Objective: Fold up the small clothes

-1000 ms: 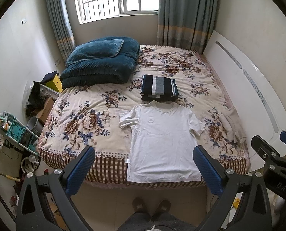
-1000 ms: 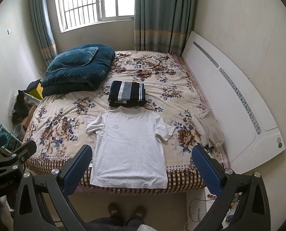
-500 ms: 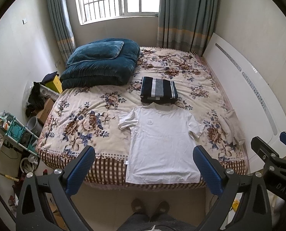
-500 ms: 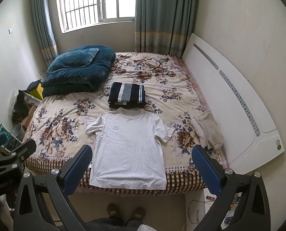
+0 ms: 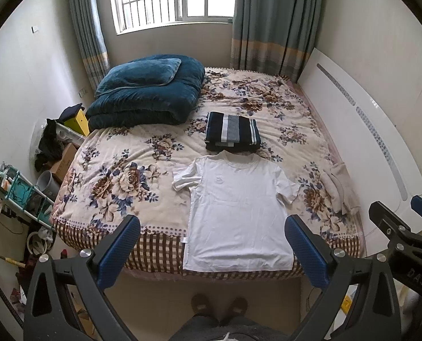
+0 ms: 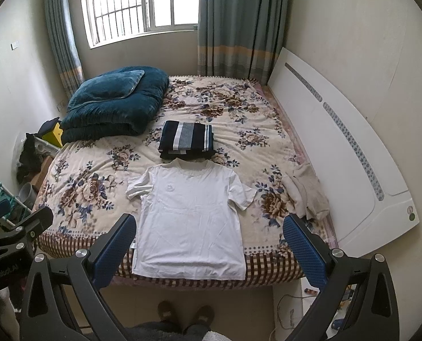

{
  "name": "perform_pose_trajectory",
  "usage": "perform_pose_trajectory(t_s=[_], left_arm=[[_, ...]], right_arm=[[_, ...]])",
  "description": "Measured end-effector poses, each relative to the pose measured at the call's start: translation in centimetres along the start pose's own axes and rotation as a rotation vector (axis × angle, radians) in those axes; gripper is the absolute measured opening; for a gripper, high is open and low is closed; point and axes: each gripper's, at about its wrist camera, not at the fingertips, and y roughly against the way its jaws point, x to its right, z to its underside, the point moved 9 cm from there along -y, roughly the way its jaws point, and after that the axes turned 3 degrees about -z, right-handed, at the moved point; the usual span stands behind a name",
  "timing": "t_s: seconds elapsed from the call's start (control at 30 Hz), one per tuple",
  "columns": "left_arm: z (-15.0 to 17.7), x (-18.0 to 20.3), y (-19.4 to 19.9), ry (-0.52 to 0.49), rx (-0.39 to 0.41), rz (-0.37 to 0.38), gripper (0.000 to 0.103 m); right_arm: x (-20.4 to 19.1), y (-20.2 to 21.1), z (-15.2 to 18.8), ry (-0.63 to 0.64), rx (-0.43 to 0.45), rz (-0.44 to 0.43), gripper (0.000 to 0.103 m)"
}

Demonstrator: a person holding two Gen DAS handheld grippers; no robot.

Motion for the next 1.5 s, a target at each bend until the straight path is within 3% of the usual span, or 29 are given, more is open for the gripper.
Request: perform_pose_trajectory(t_s=[0.2,0.4,0.57,0.63,0.83,0.97,1.1,1.17,1.2,1.23,1.27,1.3,1.5], left_arm=[[-2.9,0.8,-3.2,0.001,0.029,-0.049,0.103],[-5.0,0.2,-13.6,-0.025,0.041,-0.139,0.103],[-4.4,2.3,-26.5,-0.044,-0.113,-0.156,0.103],[-3.6,2.9,-31.2,-0.039,-0.168,-0.189,0.103],[-0.9,2.4,-42.5,-0.020,-0.289,-0.299,0.103],[0.3,2.9,-51.2,-0.011,-0.362,-0.341,0.103],[1.2,3.6,-58.2,0.002,-0.398,-0.359,0.103],[1.8,4.2,-61.4,0.010,-0.418,-0.358,0.103],[2.1,4.5,-62.5,0.010,-0.427,-0.359,0.103],[2.4,4.8,-63.6,0.010,-0.434,-0.356,0.103],[2.7,5.1,-65.0,0.006,-0.442,-0.352,0.103],[2.9,5.5,-65.9,0.000,-0.448,-0.351,0.103],[3.4,7.1,-68.8,-0.055,-0.457,-0.344,0.103]], right_arm=[[1.5,-3.9,0.2,-0.069,-0.027,0.023,0.103],[7.1,-14.1,1.4,-0.261,-0.092,0.096,0.103],[15.0,-27.6,5.2,-0.481,-0.222,0.114,0.103],[18.3,-33.9,7.2,-0.575,-0.287,0.109,0.094],[26.5,-54.4,12.6,-0.837,-0.415,0.008,0.085],[31.5,-68.1,14.2,-0.933,-0.439,-0.010,0.085],[34.2,-78.6,14.7,-0.925,-0.475,0.011,0.084],[34.4,-82.9,14.7,-0.892,-0.503,0.005,0.073],[34.3,-84.8,14.5,-0.869,-0.513,-0.008,0.063],[34.0,-86.1,14.2,-0.850,-0.515,-0.017,0.042],[33.9,-86.9,13.8,-0.825,-0.507,-0.014,0.027],[33.9,-87.5,13.1,-0.789,-0.485,0.011,0.001],[36.6,-86.3,8.9,-0.741,-0.331,0.148,0.001]])
